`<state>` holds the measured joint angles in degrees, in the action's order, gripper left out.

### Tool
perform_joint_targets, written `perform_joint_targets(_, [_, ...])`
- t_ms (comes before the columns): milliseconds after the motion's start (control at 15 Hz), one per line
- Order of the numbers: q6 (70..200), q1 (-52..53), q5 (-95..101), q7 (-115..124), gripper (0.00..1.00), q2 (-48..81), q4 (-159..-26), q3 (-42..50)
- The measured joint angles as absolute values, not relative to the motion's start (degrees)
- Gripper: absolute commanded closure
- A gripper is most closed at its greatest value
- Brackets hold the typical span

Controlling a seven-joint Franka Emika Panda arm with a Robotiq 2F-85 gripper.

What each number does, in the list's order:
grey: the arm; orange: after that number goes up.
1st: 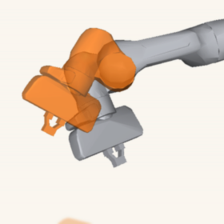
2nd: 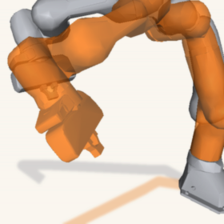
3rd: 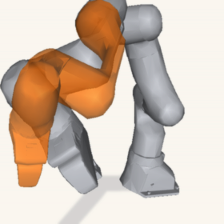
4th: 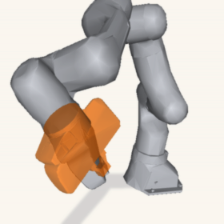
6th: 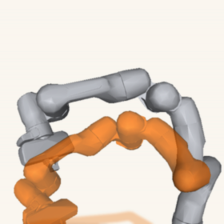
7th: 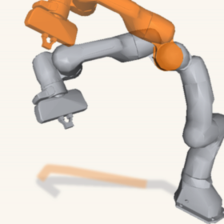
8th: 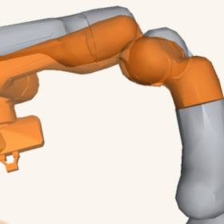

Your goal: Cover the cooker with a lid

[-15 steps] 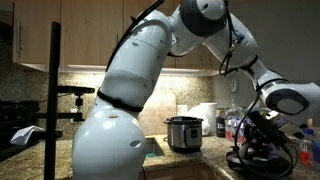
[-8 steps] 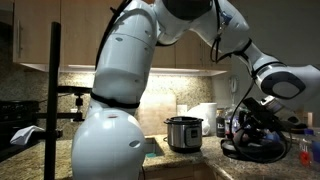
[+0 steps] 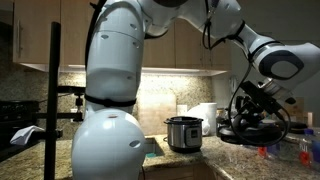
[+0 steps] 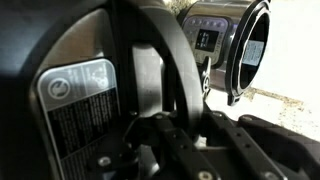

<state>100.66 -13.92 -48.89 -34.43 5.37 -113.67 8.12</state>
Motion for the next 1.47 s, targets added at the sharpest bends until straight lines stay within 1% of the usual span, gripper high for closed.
perform_joint_targets(333, [100.55,-13.74,-48.88,-34.43,0.94,7.13,-113.75,8.2])
perform_joint_targets(600, [98.82,-12.87,-48.88,-34.44,0.95,8.55,-112.47,8.0])
perform_joint_targets(1067, [97.64,-10.25,-49.02,-34.44,0.94,2.18,-111.54,7.19])
perform_joint_targets(1467, [95.78,-5.78,-50.4,-34.0,0.94,-2.04,-110.48,4.97])
